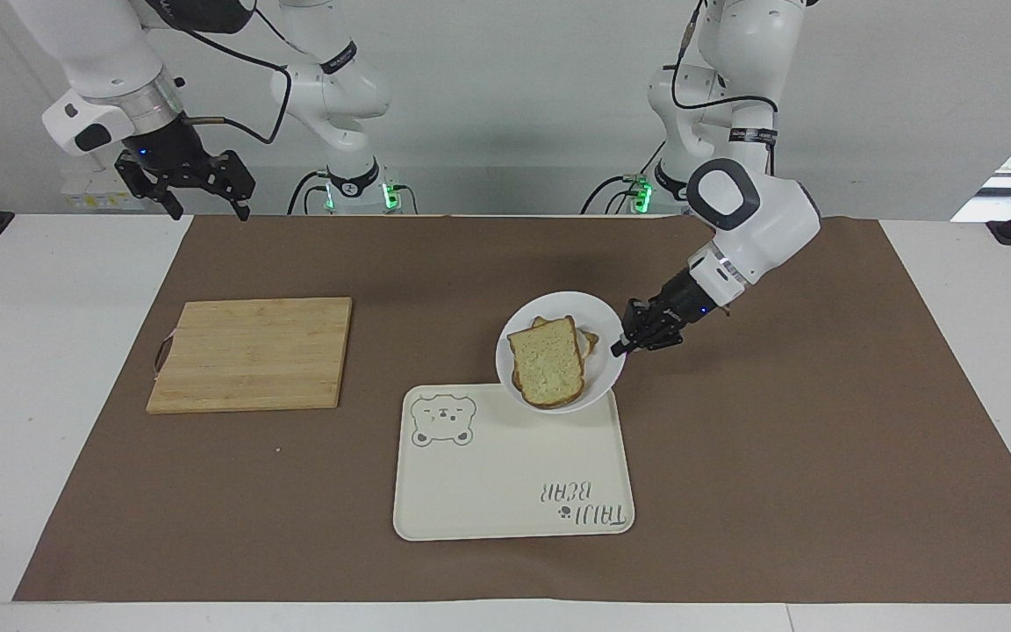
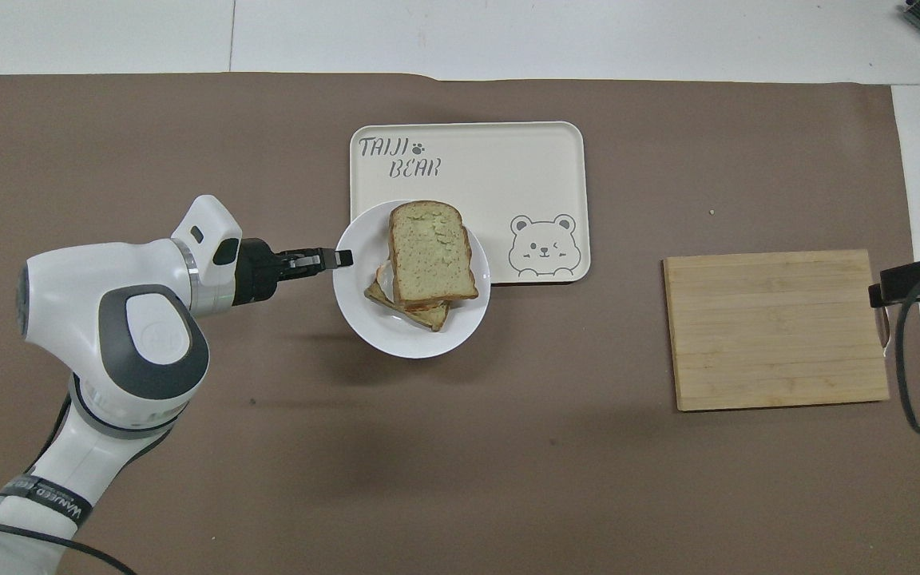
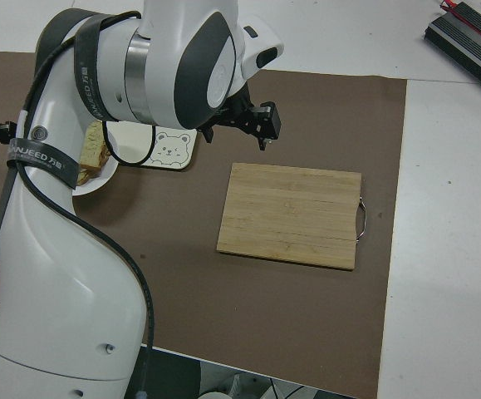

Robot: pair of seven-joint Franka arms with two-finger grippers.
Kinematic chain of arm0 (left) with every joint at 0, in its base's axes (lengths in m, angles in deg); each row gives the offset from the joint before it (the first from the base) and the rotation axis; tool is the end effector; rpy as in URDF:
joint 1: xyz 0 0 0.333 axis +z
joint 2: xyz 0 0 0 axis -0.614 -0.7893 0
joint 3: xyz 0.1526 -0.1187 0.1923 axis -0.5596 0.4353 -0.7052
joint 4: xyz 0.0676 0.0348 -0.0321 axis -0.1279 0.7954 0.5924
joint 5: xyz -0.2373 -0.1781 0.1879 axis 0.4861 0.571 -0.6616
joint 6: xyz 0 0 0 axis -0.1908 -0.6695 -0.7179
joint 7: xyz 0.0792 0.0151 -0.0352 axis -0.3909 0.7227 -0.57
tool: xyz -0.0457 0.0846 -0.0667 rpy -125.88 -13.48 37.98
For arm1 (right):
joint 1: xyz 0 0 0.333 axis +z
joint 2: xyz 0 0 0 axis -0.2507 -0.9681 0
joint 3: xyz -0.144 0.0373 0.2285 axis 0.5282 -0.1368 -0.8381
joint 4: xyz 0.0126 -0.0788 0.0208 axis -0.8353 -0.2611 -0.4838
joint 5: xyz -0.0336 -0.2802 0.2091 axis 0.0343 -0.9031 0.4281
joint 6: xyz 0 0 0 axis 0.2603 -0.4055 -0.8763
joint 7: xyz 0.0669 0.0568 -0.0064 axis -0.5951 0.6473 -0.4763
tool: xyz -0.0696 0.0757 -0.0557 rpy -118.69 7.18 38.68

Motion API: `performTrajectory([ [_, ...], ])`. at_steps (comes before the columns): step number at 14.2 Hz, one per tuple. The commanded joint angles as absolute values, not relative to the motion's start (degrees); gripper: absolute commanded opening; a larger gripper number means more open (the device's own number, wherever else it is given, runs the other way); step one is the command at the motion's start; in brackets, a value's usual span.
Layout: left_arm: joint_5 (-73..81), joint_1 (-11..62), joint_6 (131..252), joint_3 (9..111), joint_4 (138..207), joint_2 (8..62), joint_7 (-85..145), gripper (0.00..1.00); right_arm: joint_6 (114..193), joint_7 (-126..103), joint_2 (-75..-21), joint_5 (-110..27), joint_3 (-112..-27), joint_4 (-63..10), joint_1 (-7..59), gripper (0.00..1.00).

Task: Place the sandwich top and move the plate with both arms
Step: 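Move the plate with the left gripper farther away onto the bear tray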

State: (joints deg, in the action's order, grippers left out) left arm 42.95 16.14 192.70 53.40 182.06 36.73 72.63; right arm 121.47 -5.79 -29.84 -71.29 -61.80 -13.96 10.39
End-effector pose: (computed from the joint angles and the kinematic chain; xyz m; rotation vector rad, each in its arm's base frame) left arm 0.5276 -0.1852 0.3618 2.3522 0.0177 0.3179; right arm 0.4863 -0.0399 0.5820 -3.1276 0.0657 0.0737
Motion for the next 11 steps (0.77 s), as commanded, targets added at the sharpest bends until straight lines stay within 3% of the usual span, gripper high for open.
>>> performTrajectory([
  [1, 45.9, 17.4, 191.1, 54.2, 172.3, 29.6, 73.6, 0.00, 120.7, -5.0, -30.3, -71.7, -62.4, -13.2, 9.9, 1.00],
  [7, 45.8, 17.3, 190.4, 55.4, 158.5, 16.3, 73.6, 0.00, 120.7, -5.0, -30.3, -71.7, -62.5, -13.2, 9.8, 1.00],
  [11, 45.6, 16.2, 192.7, 56.5, 157.6, 13.4, 74.4, 0.00, 120.7, -5.0, -30.3, -71.7, -62.5, -13.2, 9.8, 1.00],
])
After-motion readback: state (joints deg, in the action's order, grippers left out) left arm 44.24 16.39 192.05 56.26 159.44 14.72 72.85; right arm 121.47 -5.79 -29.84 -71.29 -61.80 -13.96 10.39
